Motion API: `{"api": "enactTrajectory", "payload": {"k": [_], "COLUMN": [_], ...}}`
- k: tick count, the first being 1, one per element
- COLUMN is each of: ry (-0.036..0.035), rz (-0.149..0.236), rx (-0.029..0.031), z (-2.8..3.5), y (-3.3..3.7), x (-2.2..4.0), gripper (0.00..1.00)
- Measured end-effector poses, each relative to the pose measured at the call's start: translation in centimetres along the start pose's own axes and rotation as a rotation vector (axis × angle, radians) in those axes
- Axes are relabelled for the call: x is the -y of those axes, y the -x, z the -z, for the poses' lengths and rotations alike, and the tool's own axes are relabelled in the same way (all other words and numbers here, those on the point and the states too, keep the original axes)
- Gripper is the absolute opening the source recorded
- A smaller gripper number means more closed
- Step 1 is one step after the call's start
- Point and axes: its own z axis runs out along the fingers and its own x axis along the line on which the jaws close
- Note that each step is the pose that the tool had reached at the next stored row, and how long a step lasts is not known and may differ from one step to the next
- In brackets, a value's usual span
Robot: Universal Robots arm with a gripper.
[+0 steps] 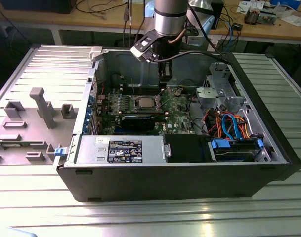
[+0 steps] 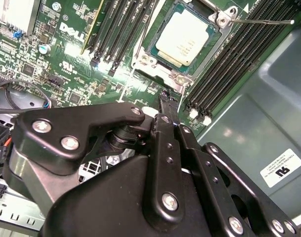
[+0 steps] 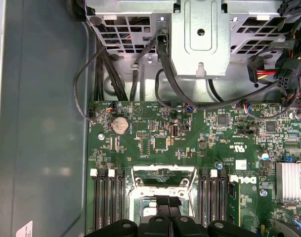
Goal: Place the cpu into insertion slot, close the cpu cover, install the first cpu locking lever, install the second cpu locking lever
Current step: 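Close the cpu cover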
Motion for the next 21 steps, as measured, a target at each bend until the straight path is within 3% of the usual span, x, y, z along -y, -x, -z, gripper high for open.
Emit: {"api": "enactTrajectory", "payload": {"k": [21], "ry": [0.0], "rz": [0.0], "rx": [0.0], "z": [-0.04], "y": [0.01], "x": [-0.79], "gripper": [0.11]}}
